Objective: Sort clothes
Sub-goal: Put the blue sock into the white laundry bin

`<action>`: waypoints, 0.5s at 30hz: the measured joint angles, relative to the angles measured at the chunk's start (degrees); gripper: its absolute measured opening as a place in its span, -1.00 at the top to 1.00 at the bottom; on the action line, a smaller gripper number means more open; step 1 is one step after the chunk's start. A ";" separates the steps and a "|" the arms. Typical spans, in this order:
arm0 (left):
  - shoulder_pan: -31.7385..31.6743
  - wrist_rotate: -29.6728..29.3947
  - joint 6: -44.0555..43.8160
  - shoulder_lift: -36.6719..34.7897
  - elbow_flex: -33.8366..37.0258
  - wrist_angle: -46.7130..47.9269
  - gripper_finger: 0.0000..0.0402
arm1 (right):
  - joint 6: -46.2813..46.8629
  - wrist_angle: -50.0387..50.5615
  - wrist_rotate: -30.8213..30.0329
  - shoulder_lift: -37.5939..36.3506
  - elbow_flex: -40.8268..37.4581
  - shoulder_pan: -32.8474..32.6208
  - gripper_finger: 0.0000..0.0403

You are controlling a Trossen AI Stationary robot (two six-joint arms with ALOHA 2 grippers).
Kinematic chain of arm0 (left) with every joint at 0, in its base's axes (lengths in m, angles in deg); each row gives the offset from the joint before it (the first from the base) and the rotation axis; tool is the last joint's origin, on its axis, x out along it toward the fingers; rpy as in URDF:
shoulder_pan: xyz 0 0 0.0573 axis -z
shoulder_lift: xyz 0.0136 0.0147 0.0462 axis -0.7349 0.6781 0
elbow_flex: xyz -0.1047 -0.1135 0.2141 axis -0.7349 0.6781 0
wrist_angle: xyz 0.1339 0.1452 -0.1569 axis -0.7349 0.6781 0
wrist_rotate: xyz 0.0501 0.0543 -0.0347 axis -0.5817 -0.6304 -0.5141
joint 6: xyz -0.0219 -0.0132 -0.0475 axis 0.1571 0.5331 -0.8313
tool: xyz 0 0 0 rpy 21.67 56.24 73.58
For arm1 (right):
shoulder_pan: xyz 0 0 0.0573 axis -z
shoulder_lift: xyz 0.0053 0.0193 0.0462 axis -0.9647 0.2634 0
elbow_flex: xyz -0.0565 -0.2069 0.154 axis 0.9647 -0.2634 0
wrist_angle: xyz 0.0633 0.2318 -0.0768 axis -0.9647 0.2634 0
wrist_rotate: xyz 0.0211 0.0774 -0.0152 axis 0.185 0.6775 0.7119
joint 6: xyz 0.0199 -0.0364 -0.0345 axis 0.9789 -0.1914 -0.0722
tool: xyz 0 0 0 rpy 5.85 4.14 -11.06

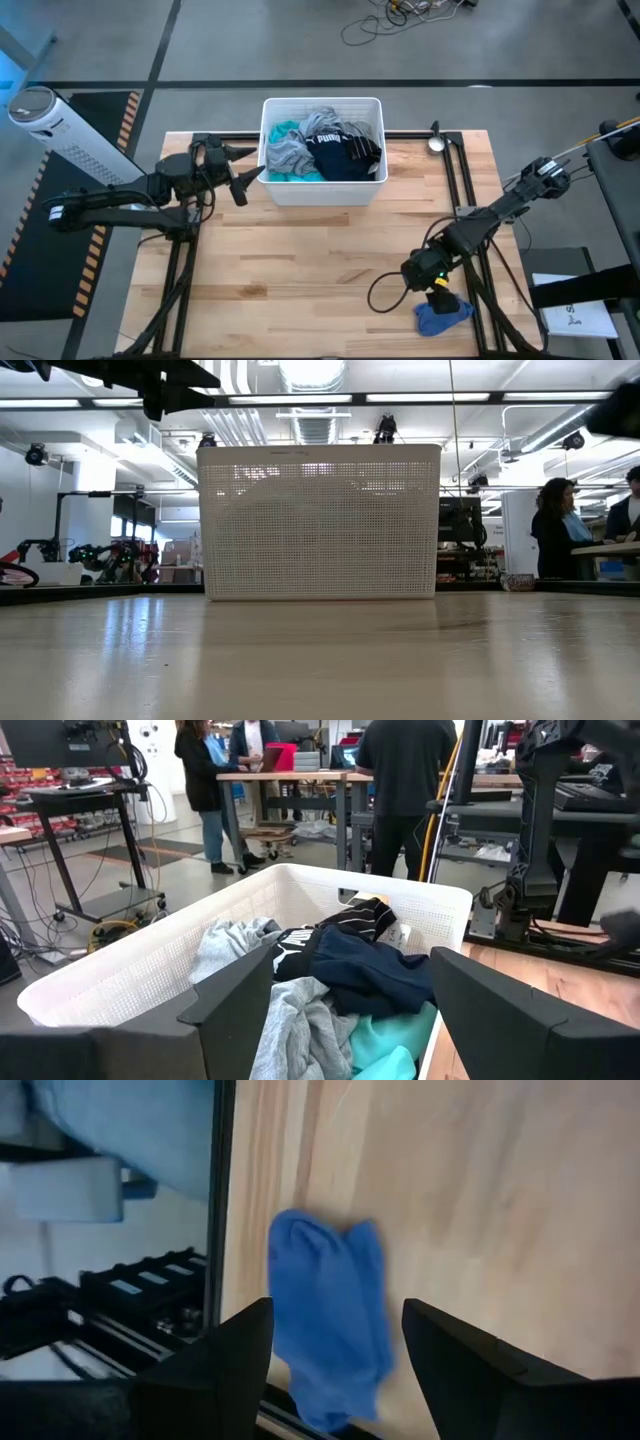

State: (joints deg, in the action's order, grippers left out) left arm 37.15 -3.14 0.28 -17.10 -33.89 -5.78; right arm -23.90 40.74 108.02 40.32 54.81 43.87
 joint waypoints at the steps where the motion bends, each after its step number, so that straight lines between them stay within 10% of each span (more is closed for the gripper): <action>1: 0.00 0.00 -0.12 -0.01 0.00 0.02 -0.29 | 1.29 -2.56 1.08 0.05 -2.08 -0.36 -0.04; 15: 0.00 0.02 -0.17 0.03 0.00 0.23 -0.29 | 3.64 -13.35 2.06 2.21 -15.58 -2.45 -0.06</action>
State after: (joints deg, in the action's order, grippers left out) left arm 37.15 -3.12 0.12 -17.07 -33.89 -5.55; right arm -20.27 27.39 110.08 42.53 39.22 41.42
